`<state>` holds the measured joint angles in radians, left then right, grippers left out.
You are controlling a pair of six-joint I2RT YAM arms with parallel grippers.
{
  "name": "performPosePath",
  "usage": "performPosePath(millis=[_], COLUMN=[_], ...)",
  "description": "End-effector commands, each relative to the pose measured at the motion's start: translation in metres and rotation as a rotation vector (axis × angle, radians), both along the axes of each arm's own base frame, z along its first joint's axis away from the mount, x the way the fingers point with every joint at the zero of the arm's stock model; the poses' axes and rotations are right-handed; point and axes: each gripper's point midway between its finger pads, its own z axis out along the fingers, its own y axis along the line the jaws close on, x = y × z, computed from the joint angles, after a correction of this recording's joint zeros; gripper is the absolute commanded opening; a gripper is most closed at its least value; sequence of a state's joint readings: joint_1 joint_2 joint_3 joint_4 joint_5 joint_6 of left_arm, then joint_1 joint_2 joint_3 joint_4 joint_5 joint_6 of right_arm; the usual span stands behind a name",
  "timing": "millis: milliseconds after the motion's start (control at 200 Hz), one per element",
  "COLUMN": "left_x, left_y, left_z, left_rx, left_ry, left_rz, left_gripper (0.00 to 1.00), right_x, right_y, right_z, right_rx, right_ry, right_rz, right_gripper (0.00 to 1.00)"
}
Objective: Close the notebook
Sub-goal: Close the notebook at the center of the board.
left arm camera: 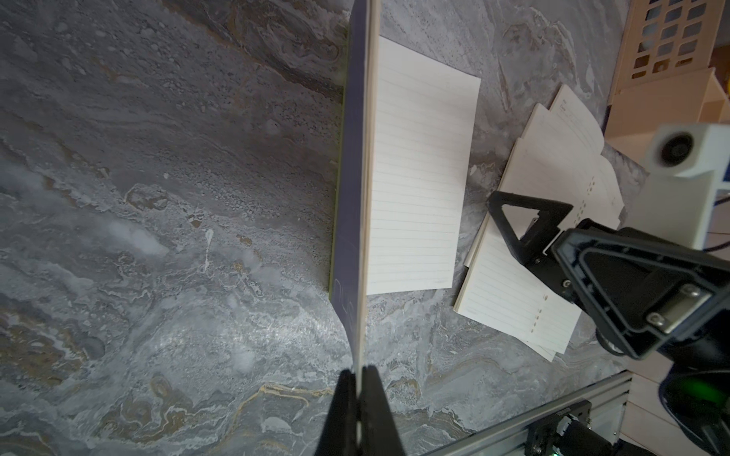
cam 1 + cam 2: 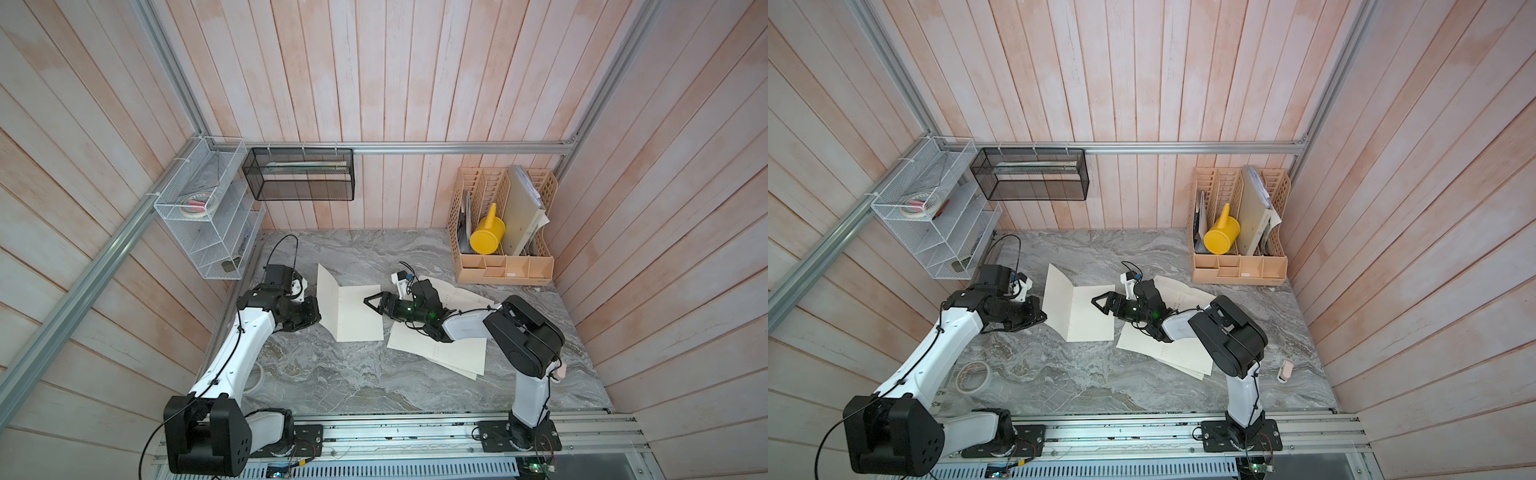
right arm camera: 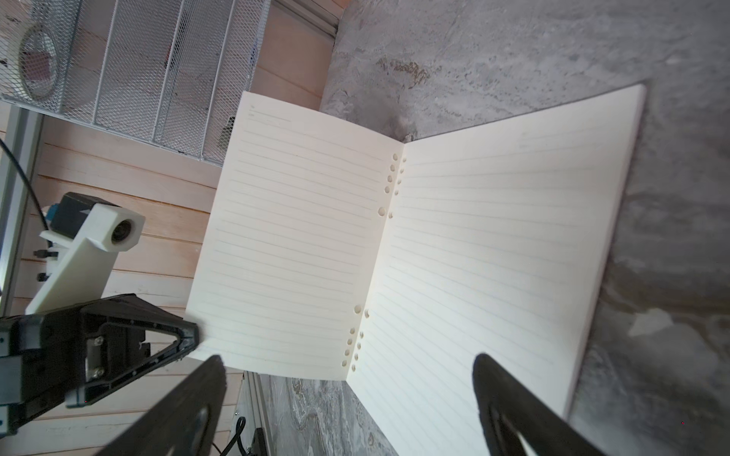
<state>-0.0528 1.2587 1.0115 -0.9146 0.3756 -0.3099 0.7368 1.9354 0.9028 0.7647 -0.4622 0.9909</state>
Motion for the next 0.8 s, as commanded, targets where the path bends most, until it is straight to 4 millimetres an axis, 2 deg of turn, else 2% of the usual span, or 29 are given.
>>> performPosePath(millis=[0, 185, 315, 550, 670, 725, 795], left_x=[0.001, 0.001, 0.001, 0.001, 0.001, 0.002, 0.003], left_y=[0.006, 0.002, 0.001, -0.007, -0.013, -0.017, -0.021], left_z=[0.009, 0.010, 0.012, 0.011, 0.011, 0.012, 0.013], left_rx=[0.036, 0.012, 0.002, -0.045, -0.089, -0.111, -0.140], left_ry=[-0.018, -0.026, -0.034, -0.042, -0.049, -0.056, -0.063], left_rz=[-0.007, -0.016, -0.015, -0.026, -0.033, -0.035, -0.042], left_gripper=[0.00, 0.00, 0.00, 0.00, 0.10, 0.21, 0.25], right_x=[-0.006, -0.011, -0.011, -0.013, -0.014, -0.015, -0.015], right_y=[0.010, 0.017, 0.020, 0.015, 0.013, 0.012, 0.012], right_z=[0.000, -0.013, -0.030, -0.047, -0.051, -0.052, -0.053], right_rx=[0.012, -0.006, -0.065, -0.124, -0.139, -0.141, -0.139], right_ry=[-0.004, 0.024, 0.071, 0.110, 0.122, 0.125, 0.128], right_rz=[0.035, 0.059, 0.059, 0.041, 0.038, 0.038, 0.036], right_gripper=[0.98, 0.98, 0.98, 0.98, 0.98, 0.98, 0.98])
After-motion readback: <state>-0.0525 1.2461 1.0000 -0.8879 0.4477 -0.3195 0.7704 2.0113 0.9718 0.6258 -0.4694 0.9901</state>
